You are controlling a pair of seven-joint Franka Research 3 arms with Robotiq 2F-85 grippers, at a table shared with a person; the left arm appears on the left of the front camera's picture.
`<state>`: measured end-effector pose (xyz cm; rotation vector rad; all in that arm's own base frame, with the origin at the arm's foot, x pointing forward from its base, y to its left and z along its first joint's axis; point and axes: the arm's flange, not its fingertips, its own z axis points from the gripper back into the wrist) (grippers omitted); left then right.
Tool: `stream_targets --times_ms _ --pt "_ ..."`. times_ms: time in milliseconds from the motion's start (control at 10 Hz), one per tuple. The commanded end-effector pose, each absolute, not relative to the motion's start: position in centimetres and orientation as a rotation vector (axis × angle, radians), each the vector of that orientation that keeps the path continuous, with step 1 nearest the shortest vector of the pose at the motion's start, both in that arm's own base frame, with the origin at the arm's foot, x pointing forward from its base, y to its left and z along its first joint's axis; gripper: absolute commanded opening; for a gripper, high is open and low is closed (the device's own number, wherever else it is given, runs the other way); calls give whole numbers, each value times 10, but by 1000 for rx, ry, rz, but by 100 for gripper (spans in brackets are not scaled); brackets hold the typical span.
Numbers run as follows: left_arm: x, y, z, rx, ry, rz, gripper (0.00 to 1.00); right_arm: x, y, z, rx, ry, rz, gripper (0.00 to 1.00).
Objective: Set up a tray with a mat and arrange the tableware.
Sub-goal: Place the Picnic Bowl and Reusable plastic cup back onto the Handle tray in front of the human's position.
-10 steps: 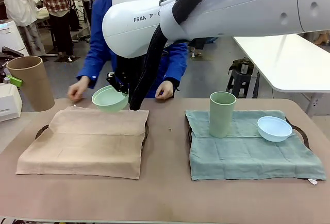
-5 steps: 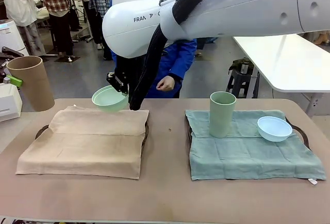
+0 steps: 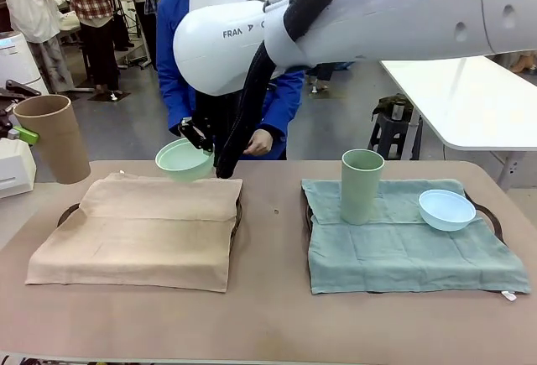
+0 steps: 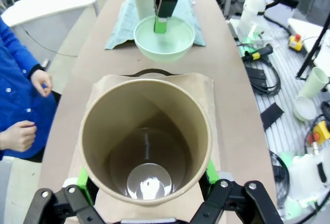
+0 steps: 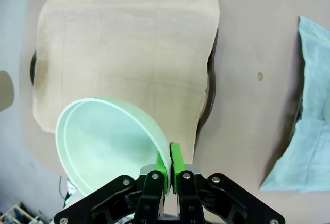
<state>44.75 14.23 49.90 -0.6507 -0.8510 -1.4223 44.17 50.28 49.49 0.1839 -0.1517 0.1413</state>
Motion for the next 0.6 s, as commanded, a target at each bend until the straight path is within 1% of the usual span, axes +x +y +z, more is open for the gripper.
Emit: stream_targets --times_ms 0,500 --pt "463 140 482 -691 -882 -1448 92 458 499 464 223 -177 168 5" --pt "481 118 432 -755 -865 -1493 92 487 503 414 213 -204 215 5"
